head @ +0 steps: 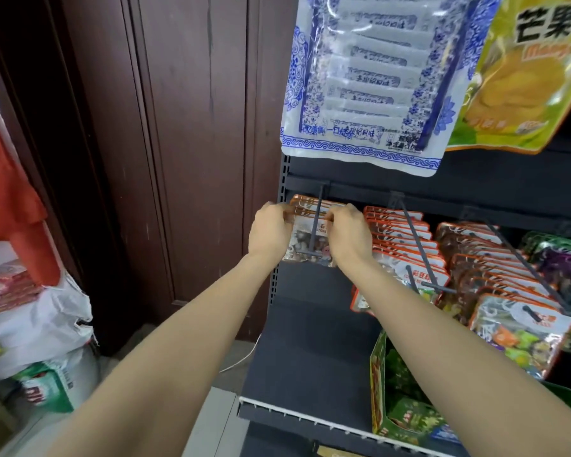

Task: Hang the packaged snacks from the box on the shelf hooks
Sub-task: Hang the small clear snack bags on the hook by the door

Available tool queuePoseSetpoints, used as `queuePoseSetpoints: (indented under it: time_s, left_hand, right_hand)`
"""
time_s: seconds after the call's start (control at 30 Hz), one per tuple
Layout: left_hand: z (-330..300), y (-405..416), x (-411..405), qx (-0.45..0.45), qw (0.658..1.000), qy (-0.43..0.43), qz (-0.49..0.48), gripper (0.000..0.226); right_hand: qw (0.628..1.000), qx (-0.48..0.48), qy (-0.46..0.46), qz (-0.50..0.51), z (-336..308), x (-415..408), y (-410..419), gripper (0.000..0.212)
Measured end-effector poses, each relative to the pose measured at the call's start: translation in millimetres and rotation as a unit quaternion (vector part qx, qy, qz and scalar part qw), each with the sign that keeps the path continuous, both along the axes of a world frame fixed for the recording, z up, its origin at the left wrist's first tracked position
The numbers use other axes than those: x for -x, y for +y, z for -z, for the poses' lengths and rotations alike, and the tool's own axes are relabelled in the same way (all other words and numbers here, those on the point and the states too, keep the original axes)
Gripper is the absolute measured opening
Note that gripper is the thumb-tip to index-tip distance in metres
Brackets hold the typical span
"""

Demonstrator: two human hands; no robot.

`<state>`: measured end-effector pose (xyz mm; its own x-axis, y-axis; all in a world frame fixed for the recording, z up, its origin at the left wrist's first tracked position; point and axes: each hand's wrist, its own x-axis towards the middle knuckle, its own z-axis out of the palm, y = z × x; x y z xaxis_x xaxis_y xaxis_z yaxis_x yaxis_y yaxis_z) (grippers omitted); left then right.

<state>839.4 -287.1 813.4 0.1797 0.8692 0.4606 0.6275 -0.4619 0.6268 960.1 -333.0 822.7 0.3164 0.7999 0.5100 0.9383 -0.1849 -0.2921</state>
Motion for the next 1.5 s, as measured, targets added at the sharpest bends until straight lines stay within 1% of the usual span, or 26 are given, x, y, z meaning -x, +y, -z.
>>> queuePoseSetpoints:
  time_s: [0.1, 0.17, 0.27, 0.33, 0.4, 0.57, 0.73, 0.8, 0.87, 0.97, 1.03, 1.1, 1.17, 1.23, 1.3, 1.37, 1.43, 1.5]
  left_hand:
    - [1, -4, -2, -0.003, 0.999, 0.030, 0.015, 0.033]
    - [3, -16, 3, -0.003, 0.999, 0.028, 0.023, 0.032]
    - [12, -44, 12, -0.012, 1.000, -0.002, 0.014, 0.036]
    - [24, -68, 16, -0.003, 0.999, -0.034, 0.014, 0.039]
    - [41, -95, 19, 0.023, 0.998, -0.043, 0.037, 0.033]
    - [82, -174, 10, 0.115, 0.984, -0.022, 0.133, 0.016]
    - [117, -261, -39, 0.204, 0.952, 0.004, 0.228, 0.013]
    - [134, -300, -68, 0.226, 0.939, 0.027, 0.257, 0.012]
    - [154, -338, -101, 0.256, 0.919, 0.056, 0.295, 0.010]
    - [188, -396, -151, 0.293, 0.887, 0.112, 0.338, 0.018]
    - [211, -434, -181, 0.319, 0.871, 0.148, 0.343, 0.021]
    - [235, -468, -206, 0.339, 0.856, 0.202, 0.334, 0.022]
    - [260, -495, -224, 0.358, 0.827, 0.280, 0.330, 0.025]
    - [280, -513, -230, 0.368, 0.790, 0.369, 0.324, 0.025]
    - [297, -524, -228, 0.366, 0.758, 0.424, 0.332, 0.029]
    - [313, -528, -223, 0.365, 0.736, 0.461, 0.334, 0.034]
    - [326, -528, -219, 0.359, 0.724, 0.485, 0.334, 0.039]
    - [327, -529, -217, 0.341, 0.734, 0.487, 0.328, 0.038]
  right_hand:
    - [1.000, 0.005, -0.018, 0.002, 1, 0, 2, 0.027]
    - [1.000, -0.007, -0.020, -0.009, 1, 2, -7, 0.029]
    - [0.998, -0.031, 0.001, -0.052, 0, 11, -41, 0.032]
    - [0.995, -0.040, -0.003, -0.088, 6, 18, -74, 0.028]
    - [0.995, -0.031, 0.005, -0.099, 17, 21, -112, 0.025]
    - [0.991, 0.039, 0.110, -0.057, 67, -2, -212, 0.023]
    - [0.969, 0.157, 0.187, 0.024, 124, -47, -319, 0.024]
    - [0.957, 0.191, 0.209, 0.061, 147, -73, -363, 0.022]
    - [0.943, 0.219, 0.231, 0.098, 173, -102, -404, 0.019]
    - [0.917, 0.274, 0.258, 0.130, 216, -146, -462, 0.018]
    - [0.900, 0.307, 0.279, 0.137, 244, -171, -495, 0.017]
    - [0.882, 0.343, 0.291, 0.136, 267, -191, -525, 0.019]
    - [0.868, 0.387, 0.286, 0.120, 285, -204, -549, 0.023]
    - [0.855, 0.426, 0.284, 0.080, 300, -213, -566, 0.031]
    - [0.834, 0.454, 0.311, 0.041, 313, -216, -578, 0.047]
    - [0.808, 0.475, 0.347, 0.022, 324, -217, -587, 0.065]
    - [0.797, 0.485, 0.359, 0.009, 332, -216, -591, 0.074]
    - [0.810, 0.480, 0.335, -0.006, 337, -214, -594, 0.068]
